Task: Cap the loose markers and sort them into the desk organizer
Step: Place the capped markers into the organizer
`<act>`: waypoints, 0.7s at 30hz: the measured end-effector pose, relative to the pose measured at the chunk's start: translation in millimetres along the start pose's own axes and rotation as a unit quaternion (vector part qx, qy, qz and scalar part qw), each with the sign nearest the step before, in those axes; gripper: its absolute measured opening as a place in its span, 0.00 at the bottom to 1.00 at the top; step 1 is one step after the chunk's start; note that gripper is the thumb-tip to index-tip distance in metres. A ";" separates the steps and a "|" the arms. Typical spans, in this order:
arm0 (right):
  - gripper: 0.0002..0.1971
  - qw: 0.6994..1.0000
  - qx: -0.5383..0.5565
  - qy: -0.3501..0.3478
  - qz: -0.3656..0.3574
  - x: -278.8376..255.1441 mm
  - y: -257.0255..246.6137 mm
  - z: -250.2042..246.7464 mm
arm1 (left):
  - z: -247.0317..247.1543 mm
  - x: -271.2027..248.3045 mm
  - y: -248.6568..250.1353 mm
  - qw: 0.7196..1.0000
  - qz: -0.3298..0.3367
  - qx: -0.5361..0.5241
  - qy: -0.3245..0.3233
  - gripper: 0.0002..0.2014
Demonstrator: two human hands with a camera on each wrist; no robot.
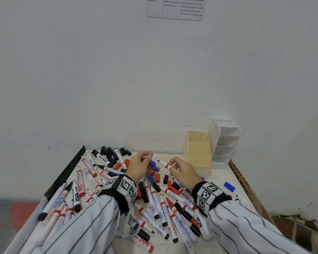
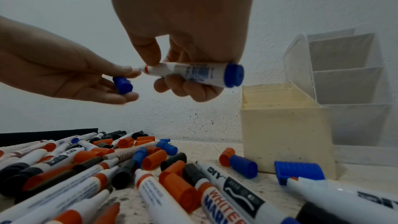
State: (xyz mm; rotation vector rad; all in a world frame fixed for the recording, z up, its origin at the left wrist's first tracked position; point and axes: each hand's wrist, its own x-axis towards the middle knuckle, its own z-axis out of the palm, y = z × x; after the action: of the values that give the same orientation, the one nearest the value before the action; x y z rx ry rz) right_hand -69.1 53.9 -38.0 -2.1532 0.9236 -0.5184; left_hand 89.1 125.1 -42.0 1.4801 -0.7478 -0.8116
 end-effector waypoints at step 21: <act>0.14 0.982 -0.137 -0.064 -0.110 -12.6 -21.6 3.7 | -18.3 -18.9 1.1 0.915 0.136 0.359 -0.123 0.18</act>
State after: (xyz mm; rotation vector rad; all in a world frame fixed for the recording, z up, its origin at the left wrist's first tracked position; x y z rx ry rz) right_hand -65.4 75.4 -25.2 -2.5248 0.7226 -0.3680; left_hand 94.1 150.8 -39.3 1.8684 -1.5237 -0.5276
